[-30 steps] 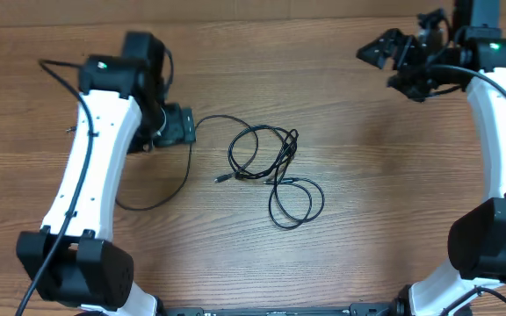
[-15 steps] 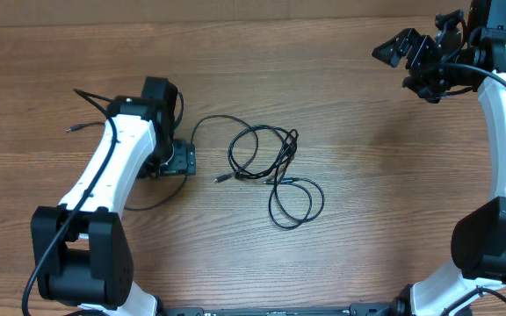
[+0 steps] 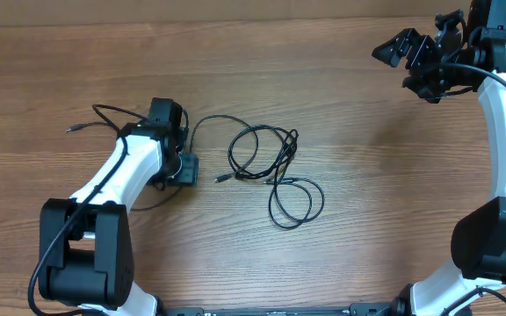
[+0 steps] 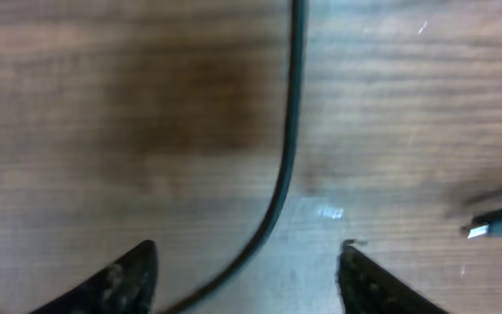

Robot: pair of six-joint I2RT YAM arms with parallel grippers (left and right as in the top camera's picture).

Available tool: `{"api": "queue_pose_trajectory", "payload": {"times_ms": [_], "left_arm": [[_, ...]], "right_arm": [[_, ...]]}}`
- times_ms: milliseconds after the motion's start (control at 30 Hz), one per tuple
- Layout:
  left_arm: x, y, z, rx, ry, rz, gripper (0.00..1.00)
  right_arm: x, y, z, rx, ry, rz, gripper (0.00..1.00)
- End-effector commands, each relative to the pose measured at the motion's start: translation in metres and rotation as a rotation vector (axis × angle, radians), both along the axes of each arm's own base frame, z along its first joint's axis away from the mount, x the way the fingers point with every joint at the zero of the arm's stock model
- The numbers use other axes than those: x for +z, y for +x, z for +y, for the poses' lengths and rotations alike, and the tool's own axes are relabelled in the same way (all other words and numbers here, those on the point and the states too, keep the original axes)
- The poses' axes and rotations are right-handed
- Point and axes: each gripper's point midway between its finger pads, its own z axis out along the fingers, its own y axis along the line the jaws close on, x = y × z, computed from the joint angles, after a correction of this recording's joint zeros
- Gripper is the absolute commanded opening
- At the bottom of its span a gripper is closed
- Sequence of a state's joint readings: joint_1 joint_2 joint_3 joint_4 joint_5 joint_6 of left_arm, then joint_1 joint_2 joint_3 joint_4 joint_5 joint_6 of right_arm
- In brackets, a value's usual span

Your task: Untangle cables

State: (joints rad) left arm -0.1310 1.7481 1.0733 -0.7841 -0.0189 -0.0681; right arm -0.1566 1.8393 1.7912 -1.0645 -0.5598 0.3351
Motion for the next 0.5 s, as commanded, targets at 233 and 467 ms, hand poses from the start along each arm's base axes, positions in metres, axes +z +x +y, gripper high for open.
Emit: {"api": "queue_pose_trajectory", "payload": {"times_ms": [233, 467], "left_arm": [[-0.015, -0.001, -0.021, -0.085, -0.013, -0.045, 0.49], [-0.026, -0.011, -0.002, -0.077, 0.096, -0.033, 0.45]], "right_arm": [[0.017, -0.002, -0.001, 0.002, -0.02, -0.048, 1.0], [0.017, -0.002, -0.001, 0.002, -0.02, -0.048, 1.0]]}}
